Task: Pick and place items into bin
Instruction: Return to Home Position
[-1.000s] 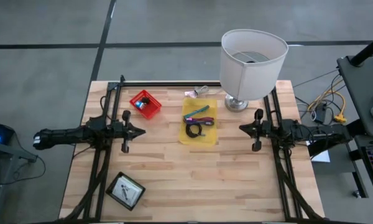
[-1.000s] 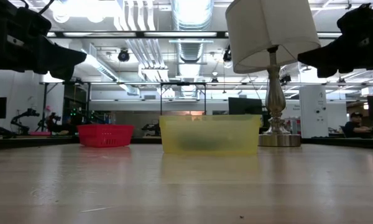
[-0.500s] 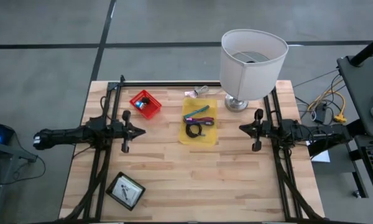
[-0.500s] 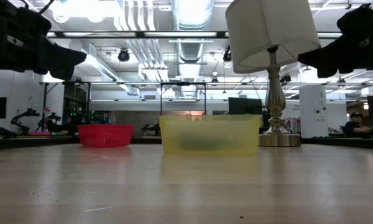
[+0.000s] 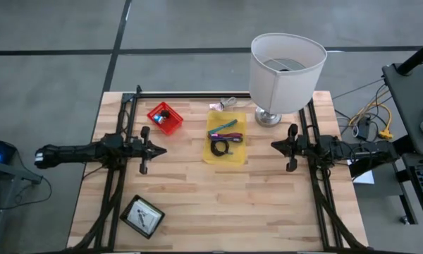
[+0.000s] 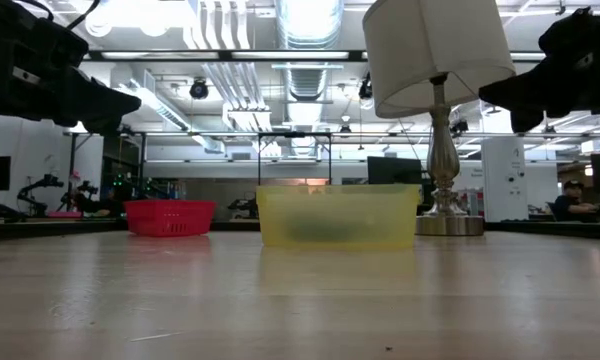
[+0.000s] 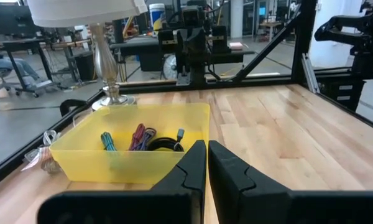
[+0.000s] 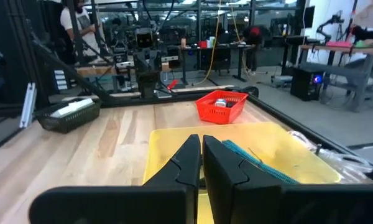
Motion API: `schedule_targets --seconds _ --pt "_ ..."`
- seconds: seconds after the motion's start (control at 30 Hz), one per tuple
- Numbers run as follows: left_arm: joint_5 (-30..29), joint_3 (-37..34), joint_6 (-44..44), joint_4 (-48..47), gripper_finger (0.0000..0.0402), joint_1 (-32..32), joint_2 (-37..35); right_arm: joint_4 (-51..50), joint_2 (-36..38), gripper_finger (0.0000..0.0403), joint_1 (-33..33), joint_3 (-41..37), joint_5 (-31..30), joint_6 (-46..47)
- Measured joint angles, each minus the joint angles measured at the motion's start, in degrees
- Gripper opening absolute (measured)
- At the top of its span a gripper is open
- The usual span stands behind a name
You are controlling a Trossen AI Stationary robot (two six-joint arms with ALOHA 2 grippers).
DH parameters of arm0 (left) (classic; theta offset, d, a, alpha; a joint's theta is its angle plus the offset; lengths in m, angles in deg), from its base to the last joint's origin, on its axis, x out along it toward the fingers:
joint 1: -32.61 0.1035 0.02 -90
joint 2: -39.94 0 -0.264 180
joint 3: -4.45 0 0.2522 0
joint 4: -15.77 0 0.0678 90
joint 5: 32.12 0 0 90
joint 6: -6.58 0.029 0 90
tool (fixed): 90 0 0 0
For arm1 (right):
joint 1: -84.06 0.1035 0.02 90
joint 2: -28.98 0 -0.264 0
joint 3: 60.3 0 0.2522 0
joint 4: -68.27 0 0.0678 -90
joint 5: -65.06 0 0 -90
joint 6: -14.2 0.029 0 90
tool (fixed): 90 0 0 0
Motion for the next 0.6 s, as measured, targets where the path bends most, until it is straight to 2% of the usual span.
schedule_targets --seconds 0.6 --pt "-0.2 0.0 0.0 0.5 0.0001 0.0 1.8 0.0 0.0 0.0008 0.0 0.0 0.0 -0.9"
